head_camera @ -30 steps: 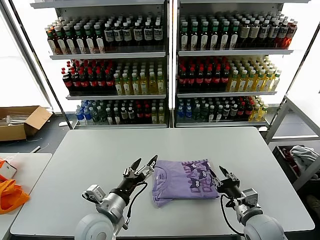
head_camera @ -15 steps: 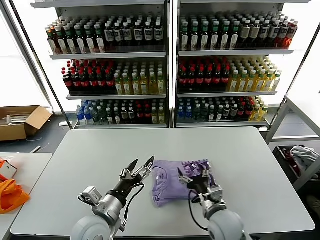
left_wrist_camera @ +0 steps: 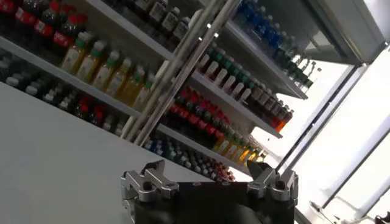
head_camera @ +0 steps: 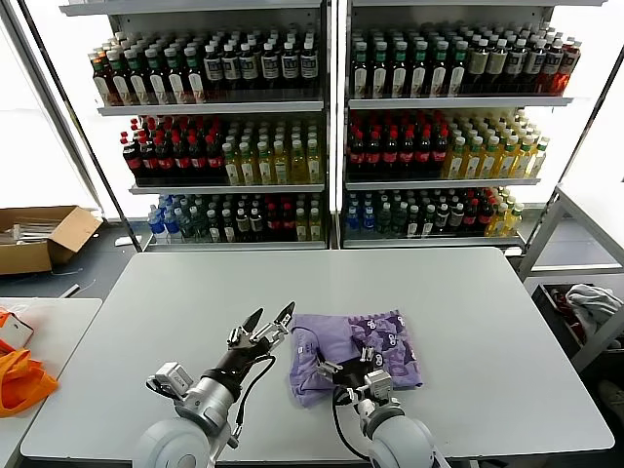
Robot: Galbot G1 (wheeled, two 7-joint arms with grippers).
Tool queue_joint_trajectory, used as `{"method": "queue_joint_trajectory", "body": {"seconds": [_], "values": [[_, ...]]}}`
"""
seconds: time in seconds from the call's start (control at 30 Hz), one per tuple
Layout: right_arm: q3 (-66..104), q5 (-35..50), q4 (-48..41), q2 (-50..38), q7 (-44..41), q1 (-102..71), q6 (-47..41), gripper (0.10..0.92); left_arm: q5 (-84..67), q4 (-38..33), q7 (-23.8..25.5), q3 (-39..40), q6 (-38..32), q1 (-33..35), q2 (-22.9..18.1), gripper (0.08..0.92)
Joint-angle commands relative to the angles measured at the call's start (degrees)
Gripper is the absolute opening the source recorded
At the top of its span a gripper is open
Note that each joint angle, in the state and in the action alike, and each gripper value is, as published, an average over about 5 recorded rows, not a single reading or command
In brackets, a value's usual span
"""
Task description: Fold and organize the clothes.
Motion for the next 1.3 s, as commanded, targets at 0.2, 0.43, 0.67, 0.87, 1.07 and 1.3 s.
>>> {"method": "queue_joint_trajectory", "body": {"seconds": [0.2, 0.43, 0.67, 0.87, 1.07, 1.3], "values": [[29.1, 2.6, 18.5, -6.2, -7.6, -14.9, 12.1, 0.823, 7.7, 0.4, 4.1, -7.0, 0.6, 0.9, 0.5, 0.823], [40.0, 5.4, 17.5, -4.0, -12.7, -25.2, 16.0, 0.823, 13.8, 0.5, 6.0, -15.4, 1.9, 2.3, -0.9, 0.823], [44.2, 7.0, 17.1, -1.4, -15.1, -28.8, 17.7, 0.823, 19.7, -3.4, 9.1, -21.3, 2.5, 4.8, -3.0, 0.823], [44.9, 6.2, 16.6, 1.6, -17.8, -30.8, 19.9, 0.823, 31.8, -4.4, 13.5, -24.0, -1.2, 8.4, -5.5, 0.823], [43.0, 4.0, 16.4, 2.0, -18.8, -32.0, 21.5, 0.823, 33.9, -4.6, 16.2, -25.1, -3.6, 10.7, -6.4, 0.823], [41.5, -0.1, 16.3, 2.6, -18.3, -31.9, 20.9, 0.823, 34.8, -4.1, 16.6, -26.1, -4.7, 11.1, -6.3, 0.823]]}}
